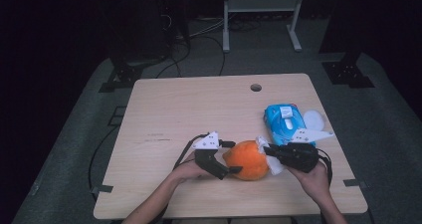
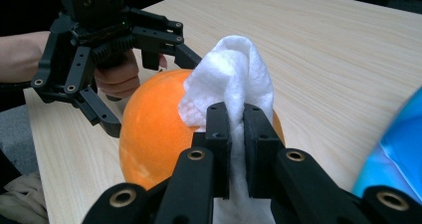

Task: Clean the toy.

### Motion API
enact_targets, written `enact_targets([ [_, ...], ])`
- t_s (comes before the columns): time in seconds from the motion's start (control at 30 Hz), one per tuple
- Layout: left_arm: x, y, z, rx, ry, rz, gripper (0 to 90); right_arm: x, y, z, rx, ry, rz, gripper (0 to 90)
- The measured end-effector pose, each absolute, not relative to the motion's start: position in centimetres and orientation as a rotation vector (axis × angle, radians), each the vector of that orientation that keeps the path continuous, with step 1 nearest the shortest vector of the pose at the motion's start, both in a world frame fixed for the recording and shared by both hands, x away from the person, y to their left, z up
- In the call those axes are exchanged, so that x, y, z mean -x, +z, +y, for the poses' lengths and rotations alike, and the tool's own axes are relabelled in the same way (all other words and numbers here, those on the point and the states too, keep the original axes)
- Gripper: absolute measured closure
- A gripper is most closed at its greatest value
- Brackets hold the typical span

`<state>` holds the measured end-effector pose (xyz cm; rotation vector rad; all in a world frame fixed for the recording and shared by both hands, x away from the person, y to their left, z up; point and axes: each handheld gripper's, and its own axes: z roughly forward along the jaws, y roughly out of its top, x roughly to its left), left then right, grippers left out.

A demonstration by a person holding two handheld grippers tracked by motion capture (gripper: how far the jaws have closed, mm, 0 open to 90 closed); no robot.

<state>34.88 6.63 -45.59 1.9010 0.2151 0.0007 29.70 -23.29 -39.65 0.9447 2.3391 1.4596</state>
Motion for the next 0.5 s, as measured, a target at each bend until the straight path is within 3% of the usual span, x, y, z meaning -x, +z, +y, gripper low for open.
enact_targets([
  [0.23, -35.3, -47.0, 5.9, -1.911, -0.059, 0.232, 5.3, -30.0, -40.0, -24.0, -0.990, 1.464, 2.330, 81.9],
  [0.27, -35.3, -47.0, 5.9, -1.910, -0.049, 0.233, 7.8, -30.0, -40.0, -24.0, -0.993, 1.462, 2.329, 81.9],
  [0.4, -34.8, -46.2, 6.2, -1.906, -0.025, 0.232, 32.1, -30.0, -39.9, -24.0, -1.008, 1.490, 2.313, 82.1],
  [0.5, -34.3, -44.6, 6.4, -1.902, -0.004, 0.228, 36.1, -29.9, -39.1, -24.0, -0.990, 1.518, 2.290, 82.4],
])
